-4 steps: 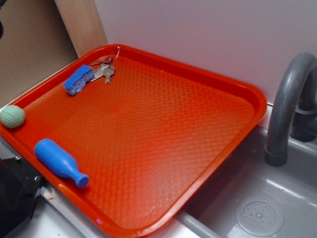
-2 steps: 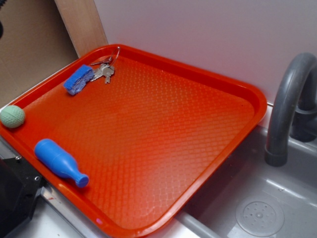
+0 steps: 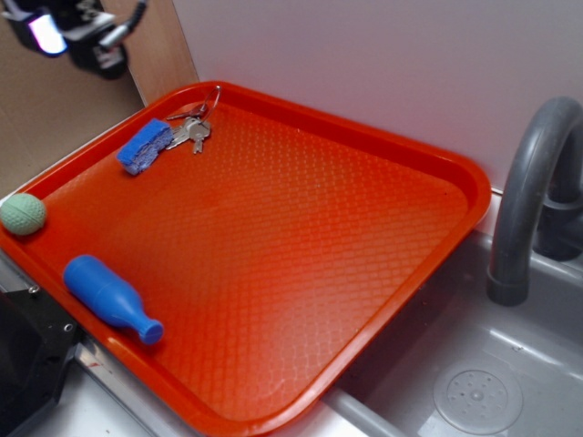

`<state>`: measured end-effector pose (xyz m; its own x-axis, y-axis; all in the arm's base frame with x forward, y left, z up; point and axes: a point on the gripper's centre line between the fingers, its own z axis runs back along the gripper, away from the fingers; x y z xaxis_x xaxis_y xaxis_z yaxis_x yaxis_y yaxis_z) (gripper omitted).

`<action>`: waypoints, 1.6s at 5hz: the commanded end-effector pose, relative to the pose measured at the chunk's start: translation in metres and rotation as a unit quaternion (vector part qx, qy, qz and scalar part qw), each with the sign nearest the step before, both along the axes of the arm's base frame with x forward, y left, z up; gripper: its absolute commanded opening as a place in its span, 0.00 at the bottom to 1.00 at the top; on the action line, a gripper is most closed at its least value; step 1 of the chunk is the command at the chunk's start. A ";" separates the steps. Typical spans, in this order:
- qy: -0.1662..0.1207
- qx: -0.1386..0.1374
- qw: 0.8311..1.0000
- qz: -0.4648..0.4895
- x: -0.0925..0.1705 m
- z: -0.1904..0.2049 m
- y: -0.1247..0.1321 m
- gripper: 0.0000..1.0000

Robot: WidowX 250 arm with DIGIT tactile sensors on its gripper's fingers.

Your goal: Grab the silver keys.

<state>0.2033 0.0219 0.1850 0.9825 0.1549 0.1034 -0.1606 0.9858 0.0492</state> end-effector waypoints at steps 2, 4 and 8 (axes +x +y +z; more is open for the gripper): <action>-0.163 0.092 0.976 0.113 0.040 -0.018 0.058 1.00; -0.189 0.043 0.971 0.138 0.053 -0.036 0.090 1.00; -0.135 0.037 0.980 0.141 0.112 -0.086 0.127 1.00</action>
<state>0.3096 0.1316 0.0714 0.8725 0.3817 0.3051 -0.4149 0.9085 0.0499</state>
